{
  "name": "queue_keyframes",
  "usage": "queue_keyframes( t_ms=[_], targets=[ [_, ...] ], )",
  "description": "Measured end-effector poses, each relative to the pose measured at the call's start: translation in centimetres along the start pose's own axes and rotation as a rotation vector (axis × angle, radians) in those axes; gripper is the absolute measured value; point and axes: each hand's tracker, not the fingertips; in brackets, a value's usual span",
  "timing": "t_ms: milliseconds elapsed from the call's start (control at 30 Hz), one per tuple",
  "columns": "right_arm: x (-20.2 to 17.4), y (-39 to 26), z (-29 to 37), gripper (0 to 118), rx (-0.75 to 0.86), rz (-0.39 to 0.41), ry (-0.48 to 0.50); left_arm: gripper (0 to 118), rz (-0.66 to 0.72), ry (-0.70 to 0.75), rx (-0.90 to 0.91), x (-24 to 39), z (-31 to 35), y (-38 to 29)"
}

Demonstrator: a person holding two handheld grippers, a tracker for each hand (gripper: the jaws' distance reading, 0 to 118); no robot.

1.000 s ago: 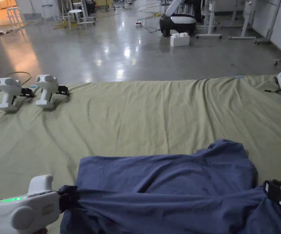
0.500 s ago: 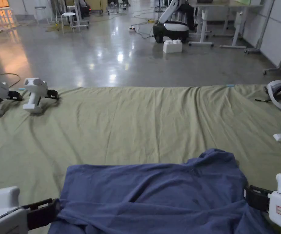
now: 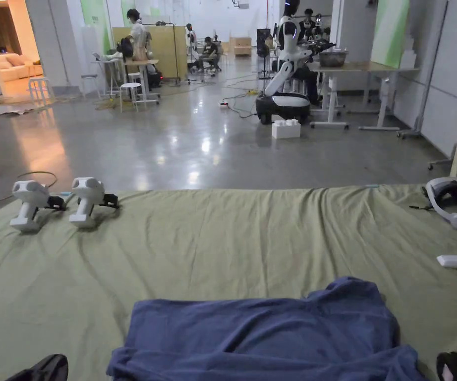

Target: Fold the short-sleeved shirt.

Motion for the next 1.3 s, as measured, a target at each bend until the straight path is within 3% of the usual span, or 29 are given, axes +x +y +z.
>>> queue_keyframes(
  t_ms=[100,200,367,400,433,467,500,633,833,900,933,967,1033,1133,1167,1200,1233,1267,1300],
  targets=[
    [-1.3,0.1,1.5,6,0.02,-0.004,0.022,2,-0.019,-0.006,-0.001,1.2,0.9,-0.6],
    [-1.8,0.4,1.1,6,0.01,0.06,-0.002,2,-0.014,-0.024,-0.034,1.2,0.4,-1.0],
    [-1.9,0.1,0.4,6,-0.003,-0.009,0.012,2,0.135,-0.018,-0.16,-1.1,-4.6,-2.0],
    [-1.5,-0.1,0.3,6,-0.015,-0.03,0.025,11,0.162,-0.006,-0.202,-1.8,-6.4,-2.8],
    [-1.4,-0.4,0.0,6,-0.035,-0.053,0.035,50,0.188,-0.006,-0.266,-2.5,-8.4,-3.7],
    [-1.2,-0.7,-0.3,6,-0.056,-0.065,0.045,73,0.222,-0.012,-0.301,-3.2,-10.2,-4.7],
    [-1.1,-1.1,-0.6,6,-0.071,-0.067,0.043,75,0.27,-0.043,-0.356,-3.9,-12.4,-6.1],
    [-0.5,-2.6,-1.4,6,-0.144,-0.062,0.029,73,0.352,-0.009,-0.516,-5.2,-20.0,-10.6],
    [1.0,-4.3,-2.1,6,-0.228,-0.06,-0.002,73,0.271,0.108,-0.647,-5.8,-27.8,-15.6],
    [1.6,-4.7,-2.5,6,-0.252,-0.076,-0.024,61,0.312,0.113,-0.646,-5.9,-28.4,-16.2],
    [1.8,-5.0,-2.5,6,-0.258,-0.086,-0.032,33,0.268,0.176,-0.622,-5.7,-28.3,-16.1],
    [2.1,-5.3,-2.7,6,-0.265,-0.098,-0.038,14,0.239,0.191,-0.613,-5.5,-28.1,-16.1],
    [2.6,-5.8,-3.3,6,-0.289,-0.137,-0.037,12,0.251,0.158,-0.649,-5.3,-28.2,-15.9],
    [3.4,-6.3,-5.1,7,-0.317,-0.184,-0.044,12,0.127,0.163,-0.7,-4.3,-29.0,-15.9],
    [3.9,-6.6,-6.3,15,-0.327,-0.212,-0.052,12,0.102,0.164,-0.729,-4.1,-29.4,-16.0],
    [4.5,-6.9,-7.6,36,-0.355,-0.255,-0.051,12,0.073,0.165,-0.73,-3.8,-29.6,-16.0],
    [5.3,-7.3,-9.3,79,-0.392,-0.288,-0.063,12,0.045,0.165,-0.738,-3.6,-29.7,-16.2],
    [6.1,-7.9,-11.2,99,-0.431,-0.323,-0.077,12,0.028,0.163,-0.739,-3.4,-29.7,-16.2],
    [7.1,-8.6,-13.2,101,-0.446,-0.358,-0.094,12,0.025,0.163,-0.736,-3.4,-29.8,-16.2]
  ],
)
